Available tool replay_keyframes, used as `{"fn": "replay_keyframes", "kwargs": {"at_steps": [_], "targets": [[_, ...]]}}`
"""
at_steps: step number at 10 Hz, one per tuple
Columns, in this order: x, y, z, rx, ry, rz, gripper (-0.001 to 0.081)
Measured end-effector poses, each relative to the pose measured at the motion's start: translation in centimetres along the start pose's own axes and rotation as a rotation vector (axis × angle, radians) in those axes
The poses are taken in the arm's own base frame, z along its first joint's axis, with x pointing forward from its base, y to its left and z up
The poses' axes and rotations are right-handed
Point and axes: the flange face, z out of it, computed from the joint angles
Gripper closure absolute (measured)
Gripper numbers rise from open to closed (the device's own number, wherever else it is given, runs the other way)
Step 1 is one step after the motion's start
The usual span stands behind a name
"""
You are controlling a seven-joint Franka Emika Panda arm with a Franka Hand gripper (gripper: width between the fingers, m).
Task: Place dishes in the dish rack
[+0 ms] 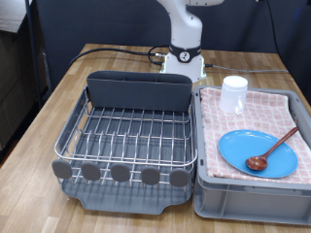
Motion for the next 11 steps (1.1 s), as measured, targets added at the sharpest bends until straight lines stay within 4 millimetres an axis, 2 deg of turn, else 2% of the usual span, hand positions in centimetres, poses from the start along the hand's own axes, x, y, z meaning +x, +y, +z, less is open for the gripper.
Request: {"fn": "replay_keyframes", "kwargs": {"at_steps": [2, 6, 10, 11], "targets": [[-0.4, -0.1, 1.7, 0.012, 0.017, 0.015, 0.0003], [-1.9, -0.2, 8.0, 0.039, 0.109, 0.060, 0.0003], [-3.6, -2.0, 13.7, 0.079, 0.174, 0.116, 0.0003], [-3.6, -2.7, 14.6, 0.099, 0.171, 0.139, 0.0003]]}}
